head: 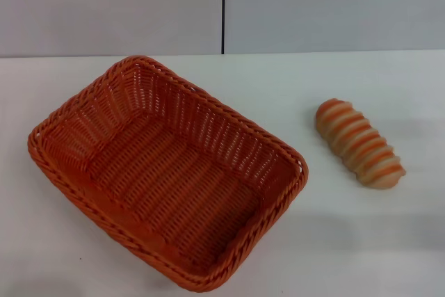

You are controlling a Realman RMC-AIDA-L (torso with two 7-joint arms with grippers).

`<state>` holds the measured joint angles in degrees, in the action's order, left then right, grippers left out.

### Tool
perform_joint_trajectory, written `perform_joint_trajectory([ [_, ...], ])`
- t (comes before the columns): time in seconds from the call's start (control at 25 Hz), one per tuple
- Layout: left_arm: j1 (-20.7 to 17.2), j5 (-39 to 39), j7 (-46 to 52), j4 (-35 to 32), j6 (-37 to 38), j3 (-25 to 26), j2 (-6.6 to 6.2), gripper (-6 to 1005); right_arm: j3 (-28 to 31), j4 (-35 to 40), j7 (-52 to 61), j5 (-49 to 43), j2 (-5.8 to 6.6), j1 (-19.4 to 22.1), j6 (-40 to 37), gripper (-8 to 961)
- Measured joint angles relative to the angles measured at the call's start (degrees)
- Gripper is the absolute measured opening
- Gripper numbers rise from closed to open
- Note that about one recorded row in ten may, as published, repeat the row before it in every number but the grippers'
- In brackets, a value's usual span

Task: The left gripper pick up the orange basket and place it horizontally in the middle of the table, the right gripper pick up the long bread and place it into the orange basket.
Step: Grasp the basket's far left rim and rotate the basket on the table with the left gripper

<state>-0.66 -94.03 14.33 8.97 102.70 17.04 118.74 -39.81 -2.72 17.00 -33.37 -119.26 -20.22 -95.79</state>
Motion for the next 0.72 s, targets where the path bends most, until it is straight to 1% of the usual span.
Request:
perform_joint_trajectory([
  [0.44, 0.16, -0.37, 0.0, -0.01, 1.08, -0.96, -0.07, 652, 0.01, 0.26, 0.22, 0.03, 0.06, -0.09, 0.0, 692],
  [0.56, 0.1, -0.42, 2.36, -0.28, 2.73, -0.97, -0.28, 652, 0.0, 0.19, 0.24, 0.1, 0.08, -0.09, 0.0, 691],
  [0.72, 0.34, -0.64, 7.83, -3.89, 5.1, -1.29, -0.69, 652, 0.0, 0.1, 0.27, 0.29, 0.08, -0.09, -0.01, 690],
])
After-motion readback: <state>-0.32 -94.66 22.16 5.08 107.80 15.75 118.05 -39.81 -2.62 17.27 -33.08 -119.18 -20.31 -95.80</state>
